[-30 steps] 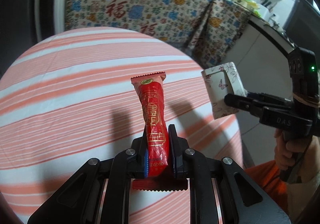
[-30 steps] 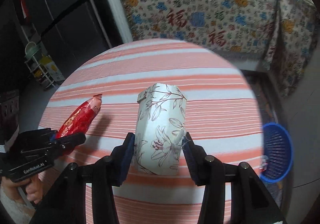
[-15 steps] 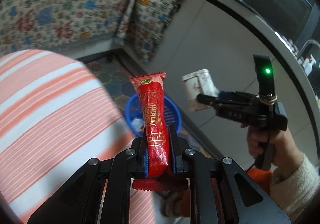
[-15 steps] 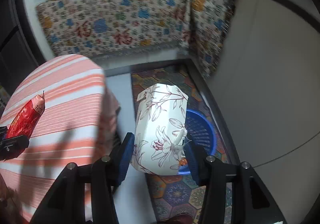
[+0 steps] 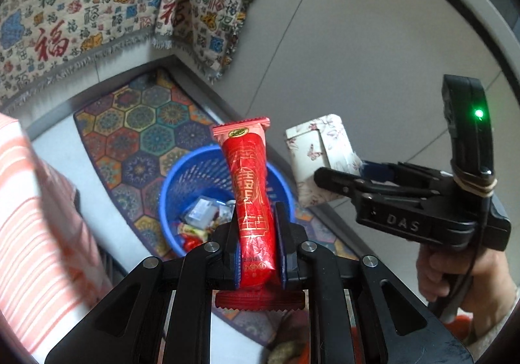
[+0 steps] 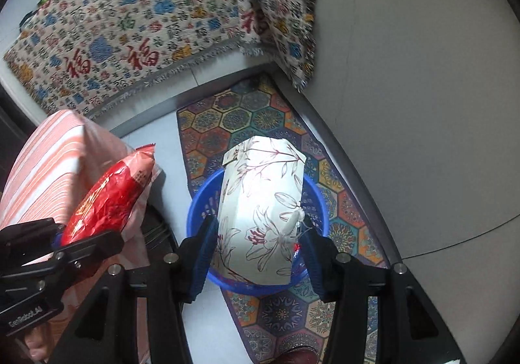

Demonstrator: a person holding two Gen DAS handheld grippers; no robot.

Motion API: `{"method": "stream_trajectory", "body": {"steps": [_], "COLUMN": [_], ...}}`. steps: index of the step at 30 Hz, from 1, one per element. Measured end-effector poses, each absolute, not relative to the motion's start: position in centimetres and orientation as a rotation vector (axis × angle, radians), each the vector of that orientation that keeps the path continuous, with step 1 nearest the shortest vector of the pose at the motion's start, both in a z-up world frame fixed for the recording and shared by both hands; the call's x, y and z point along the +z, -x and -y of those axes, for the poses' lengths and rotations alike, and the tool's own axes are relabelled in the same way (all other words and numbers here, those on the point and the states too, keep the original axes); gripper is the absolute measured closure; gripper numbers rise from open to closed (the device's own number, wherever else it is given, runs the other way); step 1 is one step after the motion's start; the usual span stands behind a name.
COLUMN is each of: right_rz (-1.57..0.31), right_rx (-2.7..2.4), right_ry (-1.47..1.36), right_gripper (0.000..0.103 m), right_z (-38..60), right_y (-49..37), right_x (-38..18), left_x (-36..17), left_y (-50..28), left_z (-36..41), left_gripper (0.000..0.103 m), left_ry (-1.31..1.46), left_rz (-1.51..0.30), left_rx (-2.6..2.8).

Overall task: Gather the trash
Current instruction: 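Carry the red packet and floral paper over the blue wastebasket with both tools, then open both tools to drop the packet and paper into the basket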

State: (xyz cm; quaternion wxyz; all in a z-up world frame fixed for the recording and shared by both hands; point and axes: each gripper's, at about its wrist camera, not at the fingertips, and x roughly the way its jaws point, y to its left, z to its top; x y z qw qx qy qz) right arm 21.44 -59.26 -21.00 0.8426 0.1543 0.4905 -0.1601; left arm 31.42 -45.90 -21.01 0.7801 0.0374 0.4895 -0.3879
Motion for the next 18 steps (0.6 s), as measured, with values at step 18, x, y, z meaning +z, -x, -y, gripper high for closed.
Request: {"method": "stream_trajectory", "body": {"steps": [18], "right_rz": [-1.034], "right_rx": [-0.328], "right_ry": [-0.554], "right_gripper": [0.037], "right_z": [65.2], "right_y": [-22.8], "right_x": [-26.7], "left_x": [-25.9], "left_y": [-33.9], "left_z": [48.4], "left_gripper": [0.052], "left_ry": [-0.113], "left_rz": [-1.084], "left_rx": [-0.784]}}
